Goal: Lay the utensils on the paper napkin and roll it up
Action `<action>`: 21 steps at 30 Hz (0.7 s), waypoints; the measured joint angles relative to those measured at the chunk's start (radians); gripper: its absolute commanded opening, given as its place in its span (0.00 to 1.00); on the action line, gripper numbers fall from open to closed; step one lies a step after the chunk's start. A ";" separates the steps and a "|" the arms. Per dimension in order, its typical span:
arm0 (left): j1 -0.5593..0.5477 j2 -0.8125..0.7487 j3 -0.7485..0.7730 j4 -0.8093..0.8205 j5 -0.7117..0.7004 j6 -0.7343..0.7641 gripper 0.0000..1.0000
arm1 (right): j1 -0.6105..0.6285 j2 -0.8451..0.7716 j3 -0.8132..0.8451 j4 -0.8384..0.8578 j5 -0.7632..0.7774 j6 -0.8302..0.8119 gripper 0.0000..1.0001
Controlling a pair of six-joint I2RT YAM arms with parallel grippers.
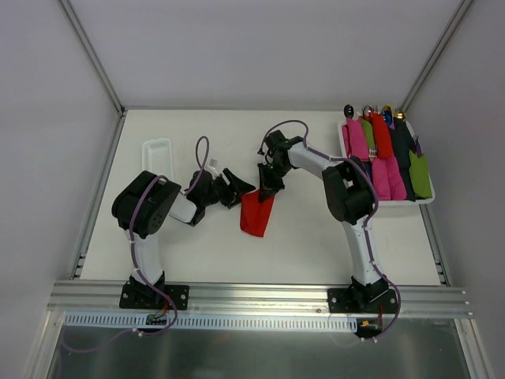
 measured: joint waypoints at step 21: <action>0.061 -0.118 -0.106 -0.116 0.187 0.120 0.52 | 0.000 0.000 0.000 0.000 0.000 -0.001 0.01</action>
